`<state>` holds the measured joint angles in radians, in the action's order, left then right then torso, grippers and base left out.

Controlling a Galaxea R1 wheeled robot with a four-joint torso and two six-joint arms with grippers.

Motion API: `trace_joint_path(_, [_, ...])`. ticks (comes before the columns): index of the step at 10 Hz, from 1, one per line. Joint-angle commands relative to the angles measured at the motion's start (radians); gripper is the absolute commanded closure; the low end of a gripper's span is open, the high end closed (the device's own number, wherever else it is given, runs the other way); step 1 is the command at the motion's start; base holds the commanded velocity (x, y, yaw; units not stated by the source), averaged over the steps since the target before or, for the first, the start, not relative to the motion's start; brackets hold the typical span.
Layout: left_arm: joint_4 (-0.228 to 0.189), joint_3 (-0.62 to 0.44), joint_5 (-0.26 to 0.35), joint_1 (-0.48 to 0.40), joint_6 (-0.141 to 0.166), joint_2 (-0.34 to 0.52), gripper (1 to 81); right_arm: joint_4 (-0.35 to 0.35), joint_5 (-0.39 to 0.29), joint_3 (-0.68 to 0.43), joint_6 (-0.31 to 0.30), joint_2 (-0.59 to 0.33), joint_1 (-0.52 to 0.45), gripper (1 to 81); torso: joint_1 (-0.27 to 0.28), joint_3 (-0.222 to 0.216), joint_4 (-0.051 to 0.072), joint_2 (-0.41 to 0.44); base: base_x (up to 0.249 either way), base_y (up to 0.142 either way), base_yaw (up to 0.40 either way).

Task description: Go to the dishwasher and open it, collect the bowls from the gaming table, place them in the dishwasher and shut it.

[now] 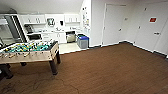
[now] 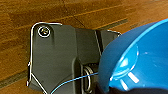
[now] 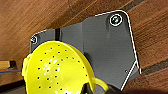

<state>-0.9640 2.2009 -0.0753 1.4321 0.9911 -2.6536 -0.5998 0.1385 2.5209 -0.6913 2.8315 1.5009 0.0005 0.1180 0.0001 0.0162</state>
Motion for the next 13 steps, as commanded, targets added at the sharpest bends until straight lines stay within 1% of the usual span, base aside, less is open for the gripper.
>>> trace_joint_path(1, [-0.011,-0.013,0.022,-0.045,-0.006,0.023,81.1,-0.012,-0.033,-0.004,0.004,-0.015,-0.041,81.1,0.0,0.0,0.0,0.0,0.134,0.0,0.0])
trace_joint_path(13, [-0.009,-0.012,0.02,-0.04,-0.006,0.026,81.1,-0.012,-0.033,-0.001,0.004,-0.015,-0.043,81.1,0.0,0.0,0.0,0.0,0.136,0.0,0.0])
